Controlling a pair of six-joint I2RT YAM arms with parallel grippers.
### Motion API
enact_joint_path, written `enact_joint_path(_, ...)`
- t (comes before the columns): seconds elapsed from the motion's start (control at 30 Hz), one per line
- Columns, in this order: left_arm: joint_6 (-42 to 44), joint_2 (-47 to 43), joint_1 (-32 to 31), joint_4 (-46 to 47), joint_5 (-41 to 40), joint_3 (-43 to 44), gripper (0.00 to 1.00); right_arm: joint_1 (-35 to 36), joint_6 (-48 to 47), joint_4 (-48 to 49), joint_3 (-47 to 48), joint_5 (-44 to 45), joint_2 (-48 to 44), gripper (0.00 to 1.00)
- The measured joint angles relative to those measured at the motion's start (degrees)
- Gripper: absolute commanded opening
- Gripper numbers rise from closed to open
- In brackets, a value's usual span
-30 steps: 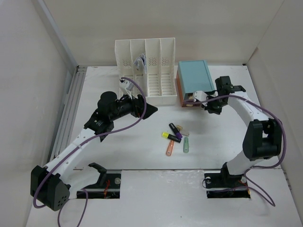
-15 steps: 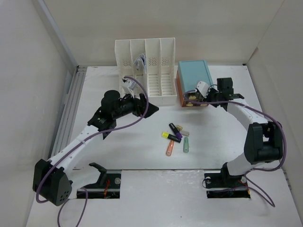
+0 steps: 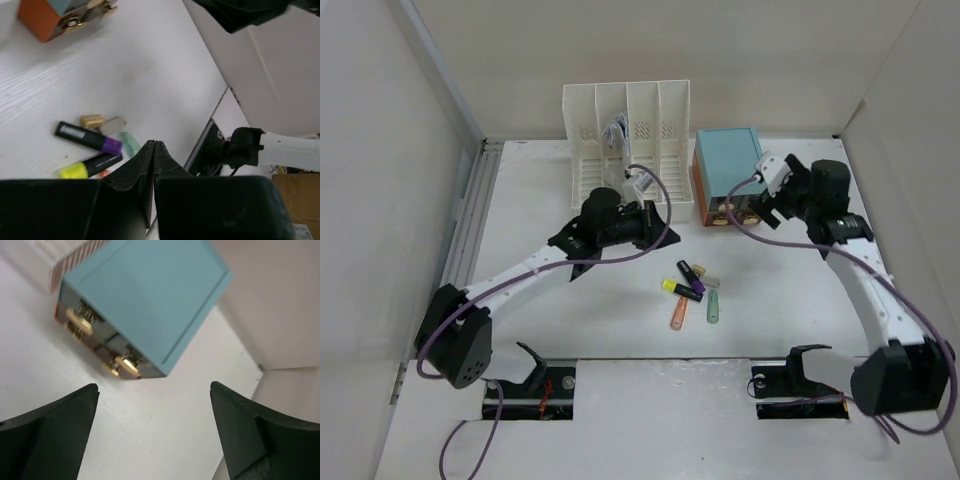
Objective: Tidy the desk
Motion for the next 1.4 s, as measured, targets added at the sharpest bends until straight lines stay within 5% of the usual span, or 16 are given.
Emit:
enact_joint_path(0.1,-2.4,5.8,-5.1,0.1,-2.8,5.8,0.03,-0.2,7.5,3.3,0.4,0.0,-8.3,1.0)
enact_joint_path(0.13,-3.8,7.9,-6.6,0.1,-4.0,7.7,0.14,-0.3,10.2,4.2,1.3,0.0,-9.9,0.9)
enact_joint_path(0.17,-5.2,9.9,-8.0,0.7,-5.2,9.4,0.46,-0.3,12.3,4.6,2.4,-0.1,-10.4,0.83)
enact_joint_path(0.2,-6.5,11.9,-9.0,1.6,-6.3,10.6,0.59,-0.4,14.8,4.7,4.0,-0.3,-10.3,0.72)
enact_joint_path(0.23,-8.6,13.8,-9.8,2.7,-7.4,11.2,0.66,-0.4,17.5,4.4,6.1,-0.6,-9.7,0.52)
enact_joint_path(0.27,-10.4,15.7,-10.3,3.8,-8.8,11.4,0.72,-0.5,20.0,4.2,8.5,-1.3,-8.3,0.41)
enact_joint_path(0.3,-12.3,17.6,-10.4,4.6,-10.0,11.5,0.82,-0.8,22.5,4.0,10.7,-2.4,-6.7,0.34)
enact_joint_path(0.37,-15.5,21.5,-10.5,6.1,-12.5,11.6,0.86,-1.4,27.1,3.8,13.3,-4.5,-3.6,0.22)
enact_joint_path(0.7,-26.3,37.4,-8.7,13.1,-19.3,16.0,0.81,-3.2,37.2,2.4,10.4,-10.6,-1.9,0.22)
enact_joint_path(1.1,-29.5,45.9,-7.6,19.5,-20.8,28.5,0.79,-3.4,38.7,2.6,8.8,-11.9,-2.8,0.22)
enact_joint_path(1.4,-31.4,48.8,-7.8,21.2,-21.0,29.9,0.48,-3.4,38.7,2.6,7.8,-13.1,-2.9,0.22)
